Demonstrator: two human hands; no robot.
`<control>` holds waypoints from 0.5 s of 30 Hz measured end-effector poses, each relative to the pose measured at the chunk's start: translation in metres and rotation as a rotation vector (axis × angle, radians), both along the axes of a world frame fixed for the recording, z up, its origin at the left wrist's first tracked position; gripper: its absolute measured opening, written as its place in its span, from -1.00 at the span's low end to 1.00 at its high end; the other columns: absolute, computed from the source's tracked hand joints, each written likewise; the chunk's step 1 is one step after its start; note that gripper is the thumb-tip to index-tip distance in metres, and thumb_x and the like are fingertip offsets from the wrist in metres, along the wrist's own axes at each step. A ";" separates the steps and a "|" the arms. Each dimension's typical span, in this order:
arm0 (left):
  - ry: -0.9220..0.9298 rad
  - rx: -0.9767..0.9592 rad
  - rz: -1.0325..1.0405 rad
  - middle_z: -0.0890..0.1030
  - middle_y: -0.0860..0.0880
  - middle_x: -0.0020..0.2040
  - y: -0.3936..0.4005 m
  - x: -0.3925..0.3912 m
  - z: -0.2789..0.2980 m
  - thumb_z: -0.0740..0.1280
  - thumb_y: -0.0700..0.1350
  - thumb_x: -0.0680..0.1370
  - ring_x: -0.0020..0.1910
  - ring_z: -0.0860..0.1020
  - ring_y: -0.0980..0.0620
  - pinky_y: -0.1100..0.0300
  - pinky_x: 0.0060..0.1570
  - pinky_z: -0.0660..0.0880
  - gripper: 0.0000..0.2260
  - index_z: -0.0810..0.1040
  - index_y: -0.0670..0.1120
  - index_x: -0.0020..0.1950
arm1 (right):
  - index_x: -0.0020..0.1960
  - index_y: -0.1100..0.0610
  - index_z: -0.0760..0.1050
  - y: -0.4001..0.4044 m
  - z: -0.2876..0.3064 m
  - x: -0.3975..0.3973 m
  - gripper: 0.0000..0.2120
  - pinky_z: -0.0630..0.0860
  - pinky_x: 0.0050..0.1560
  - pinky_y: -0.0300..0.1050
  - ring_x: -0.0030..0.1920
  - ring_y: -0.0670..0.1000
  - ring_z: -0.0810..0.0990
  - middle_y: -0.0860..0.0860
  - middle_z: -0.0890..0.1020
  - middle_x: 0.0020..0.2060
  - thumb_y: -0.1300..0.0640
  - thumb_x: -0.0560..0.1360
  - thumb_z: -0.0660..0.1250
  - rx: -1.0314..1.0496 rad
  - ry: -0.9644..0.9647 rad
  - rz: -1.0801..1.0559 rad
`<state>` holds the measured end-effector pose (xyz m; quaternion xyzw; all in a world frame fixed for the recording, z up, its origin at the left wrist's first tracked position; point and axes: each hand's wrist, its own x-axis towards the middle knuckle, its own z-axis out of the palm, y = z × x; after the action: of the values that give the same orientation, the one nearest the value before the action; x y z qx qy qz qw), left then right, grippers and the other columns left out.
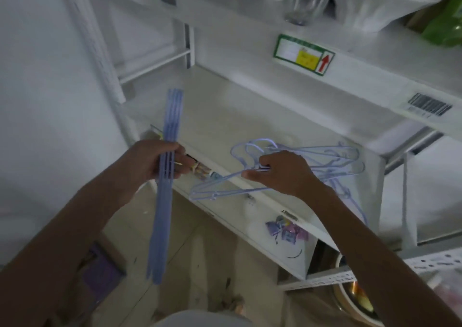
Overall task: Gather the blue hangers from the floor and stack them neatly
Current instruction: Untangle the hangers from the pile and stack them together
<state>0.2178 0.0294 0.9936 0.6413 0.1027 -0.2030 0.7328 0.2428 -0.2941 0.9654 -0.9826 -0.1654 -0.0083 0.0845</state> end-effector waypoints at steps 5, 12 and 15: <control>-0.096 0.038 -0.078 0.75 -0.22 -0.01 0.027 -0.019 -0.034 0.31 -0.14 0.61 0.01 0.73 -0.20 0.05 0.00 0.68 -0.79 0.73 -0.16 -0.02 | -0.38 0.00 0.37 0.061 0.001 -0.024 -0.30 0.34 -0.03 -0.02 -0.42 -0.01 0.39 -0.06 0.31 -0.54 -0.60 0.42 -0.05 -0.176 -0.165 0.202; -0.101 0.045 -0.299 0.75 -0.19 0.04 0.034 -0.044 -0.070 0.49 0.10 0.47 0.07 0.72 -0.16 -0.09 0.16 0.60 -0.62 0.70 -0.12 0.17 | -0.31 0.05 0.43 0.114 -0.008 -0.043 -0.37 0.39 0.17 0.10 -0.25 0.04 0.45 -0.08 0.37 -0.38 -0.52 0.49 0.18 0.025 -0.405 0.400; -0.032 -0.111 -0.427 0.70 -0.25 0.14 0.034 -0.059 -0.081 0.46 0.14 0.50 0.15 0.67 -0.26 -0.16 0.21 0.56 -0.56 0.64 -0.08 0.28 | -0.30 0.03 0.34 0.130 -0.009 -0.048 -0.43 0.37 0.21 0.06 -0.21 0.03 0.40 -0.10 0.29 -0.32 -0.47 0.49 0.27 0.090 -0.416 0.438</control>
<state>0.1587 0.0635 0.9121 0.6104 -0.0582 -0.3488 0.7088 0.1952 -0.1644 0.9561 -0.8959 -0.3866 -0.1984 0.0921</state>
